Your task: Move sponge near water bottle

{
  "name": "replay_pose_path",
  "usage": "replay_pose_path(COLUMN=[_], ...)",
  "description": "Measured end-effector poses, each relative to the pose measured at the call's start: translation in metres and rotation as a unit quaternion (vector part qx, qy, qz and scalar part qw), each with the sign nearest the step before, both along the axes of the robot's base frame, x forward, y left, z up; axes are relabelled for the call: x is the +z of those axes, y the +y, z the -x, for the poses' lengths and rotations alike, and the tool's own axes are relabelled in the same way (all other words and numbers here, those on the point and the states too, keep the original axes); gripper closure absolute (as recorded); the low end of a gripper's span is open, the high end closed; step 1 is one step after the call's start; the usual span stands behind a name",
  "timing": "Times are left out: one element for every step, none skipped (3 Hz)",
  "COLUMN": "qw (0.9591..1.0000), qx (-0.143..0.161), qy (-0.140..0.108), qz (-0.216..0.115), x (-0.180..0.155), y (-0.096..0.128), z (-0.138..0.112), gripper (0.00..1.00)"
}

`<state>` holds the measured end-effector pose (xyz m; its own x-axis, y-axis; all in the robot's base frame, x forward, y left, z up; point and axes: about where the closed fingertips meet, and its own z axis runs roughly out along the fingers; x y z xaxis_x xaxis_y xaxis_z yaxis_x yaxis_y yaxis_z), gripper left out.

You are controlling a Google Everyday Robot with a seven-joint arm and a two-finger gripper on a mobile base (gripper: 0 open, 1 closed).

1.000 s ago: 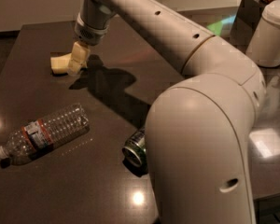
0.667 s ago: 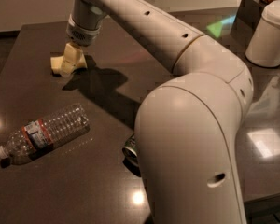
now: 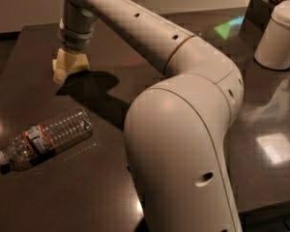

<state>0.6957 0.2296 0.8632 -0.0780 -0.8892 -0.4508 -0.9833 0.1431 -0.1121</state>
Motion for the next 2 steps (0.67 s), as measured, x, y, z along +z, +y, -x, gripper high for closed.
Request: replay_pose_path(qw=[0.9999,0.9994], qx=[0.007,0.013], qy=[0.003,0.005], qz=[0.014,0.030], x=[-0.009,-0.020], y=[0.003,-0.001], z=[-0.004,-0.013], gripper=[0.00,0.20])
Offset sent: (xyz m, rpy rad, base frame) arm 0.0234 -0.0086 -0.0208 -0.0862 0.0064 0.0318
